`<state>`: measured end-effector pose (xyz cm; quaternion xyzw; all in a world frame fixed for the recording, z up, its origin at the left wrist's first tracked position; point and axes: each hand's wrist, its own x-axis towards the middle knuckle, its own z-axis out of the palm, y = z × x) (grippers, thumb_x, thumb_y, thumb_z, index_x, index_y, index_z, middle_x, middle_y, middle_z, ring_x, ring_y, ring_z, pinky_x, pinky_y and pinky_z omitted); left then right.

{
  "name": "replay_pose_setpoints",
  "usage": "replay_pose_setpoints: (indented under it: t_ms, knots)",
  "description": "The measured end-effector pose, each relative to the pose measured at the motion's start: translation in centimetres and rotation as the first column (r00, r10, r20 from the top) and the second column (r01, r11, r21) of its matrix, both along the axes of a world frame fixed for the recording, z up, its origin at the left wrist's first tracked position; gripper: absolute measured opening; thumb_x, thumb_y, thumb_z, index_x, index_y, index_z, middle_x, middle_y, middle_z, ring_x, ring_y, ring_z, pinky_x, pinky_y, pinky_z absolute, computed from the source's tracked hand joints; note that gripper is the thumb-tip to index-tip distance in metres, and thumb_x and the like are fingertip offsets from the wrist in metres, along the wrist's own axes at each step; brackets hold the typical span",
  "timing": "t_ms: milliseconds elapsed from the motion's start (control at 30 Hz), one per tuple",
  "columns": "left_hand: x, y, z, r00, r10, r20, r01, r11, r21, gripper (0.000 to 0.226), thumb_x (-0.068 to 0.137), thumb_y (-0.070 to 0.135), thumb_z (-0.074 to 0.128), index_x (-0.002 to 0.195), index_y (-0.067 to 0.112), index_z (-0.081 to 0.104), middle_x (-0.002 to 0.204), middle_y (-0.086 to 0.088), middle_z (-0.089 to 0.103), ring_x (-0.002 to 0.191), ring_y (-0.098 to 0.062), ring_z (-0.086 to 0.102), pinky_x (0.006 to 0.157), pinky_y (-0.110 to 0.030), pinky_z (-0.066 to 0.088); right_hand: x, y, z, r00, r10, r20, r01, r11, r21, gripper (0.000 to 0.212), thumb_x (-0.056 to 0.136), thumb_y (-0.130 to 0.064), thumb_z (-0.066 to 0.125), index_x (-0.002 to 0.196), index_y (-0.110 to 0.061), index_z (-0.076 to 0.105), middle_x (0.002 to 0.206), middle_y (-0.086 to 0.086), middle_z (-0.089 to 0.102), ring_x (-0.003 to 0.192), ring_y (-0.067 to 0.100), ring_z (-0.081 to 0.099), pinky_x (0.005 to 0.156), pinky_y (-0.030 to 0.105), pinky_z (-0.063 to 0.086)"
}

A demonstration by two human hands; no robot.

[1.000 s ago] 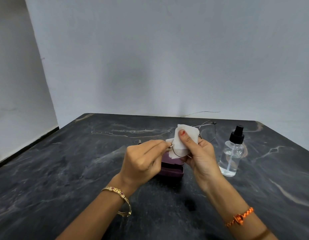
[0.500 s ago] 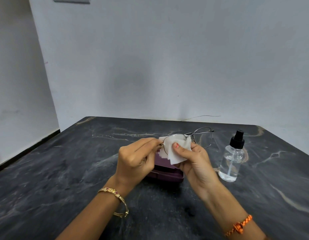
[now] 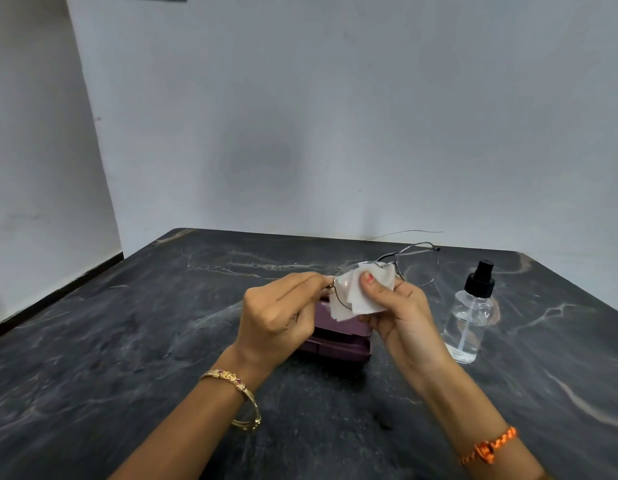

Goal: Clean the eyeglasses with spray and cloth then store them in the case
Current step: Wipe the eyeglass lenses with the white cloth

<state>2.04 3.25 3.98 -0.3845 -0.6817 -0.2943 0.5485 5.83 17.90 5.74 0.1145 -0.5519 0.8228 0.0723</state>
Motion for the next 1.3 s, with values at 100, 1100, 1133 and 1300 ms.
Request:
replay_pose_setpoints:
  t_ms: [100, 1100, 1133, 1300]
  knots:
    - [-0.1, -0.1, 0.2, 1.000, 0.003, 0.029, -0.004, 0.999, 0.054, 0.018, 0.061, -0.018, 0.070, 0.074, -0.006, 0.071, 0.069, -0.011, 0.072, 0.071, -0.012, 0.063, 0.068, -0.013, 0.052, 0.0, -0.1, 0.2, 1.000, -0.023, 0.004, 0.023, 1.000, 0.005, 0.015, 0.071, -0.021, 0.058, 0.074, -0.008, 0.065, 0.060, -0.001, 0.071, 0.058, 0.006, 0.066, 0.051, 0.017, 0.052]
    - [-0.1, -0.1, 0.1, 1.000, -0.005, 0.016, 0.005, 1.000, 0.022, 0.015, 0.064, -0.016, 0.069, 0.074, -0.006, 0.072, 0.069, -0.010, 0.072, 0.067, -0.012, 0.067, 0.063, -0.018, 0.054, -0.3, -0.5, 0.0, 0.996, -0.004, 0.094, 0.024, 0.978, -0.209, 0.019, 0.067, -0.014, 0.059, 0.083, -0.004, 0.064, 0.069, 0.004, 0.070, 0.065, 0.013, 0.069, 0.055, 0.023, 0.057]
    - [0.0, 0.1, -0.1, 1.000, -0.011, 0.016, 0.011, 1.000, 0.007, 0.016, 0.063, -0.016, 0.068, 0.075, -0.005, 0.072, 0.070, -0.010, 0.072, 0.067, -0.012, 0.067, 0.062, -0.018, 0.054, -0.3, -0.5, 0.0, 0.995, 0.006, 0.099, 0.023, 0.956, -0.292, 0.018, 0.068, -0.009, 0.058, 0.084, -0.002, 0.063, 0.072, 0.007, 0.070, 0.065, 0.014, 0.070, 0.056, 0.024, 0.058]
    - [0.2, 0.6, -0.6, 0.999, -0.033, 0.013, 0.033, 0.998, -0.046, 0.018, 0.062, -0.016, 0.069, 0.075, -0.004, 0.072, 0.071, -0.009, 0.073, 0.071, -0.011, 0.065, 0.064, -0.017, 0.054, -0.4, -0.6, -0.1, 0.995, 0.033, 0.099, 0.017, 0.882, -0.470, 0.017, 0.068, -0.003, 0.055, 0.085, -0.002, 0.060, 0.074, 0.007, 0.068, 0.063, 0.012, 0.070, 0.055, 0.023, 0.058]
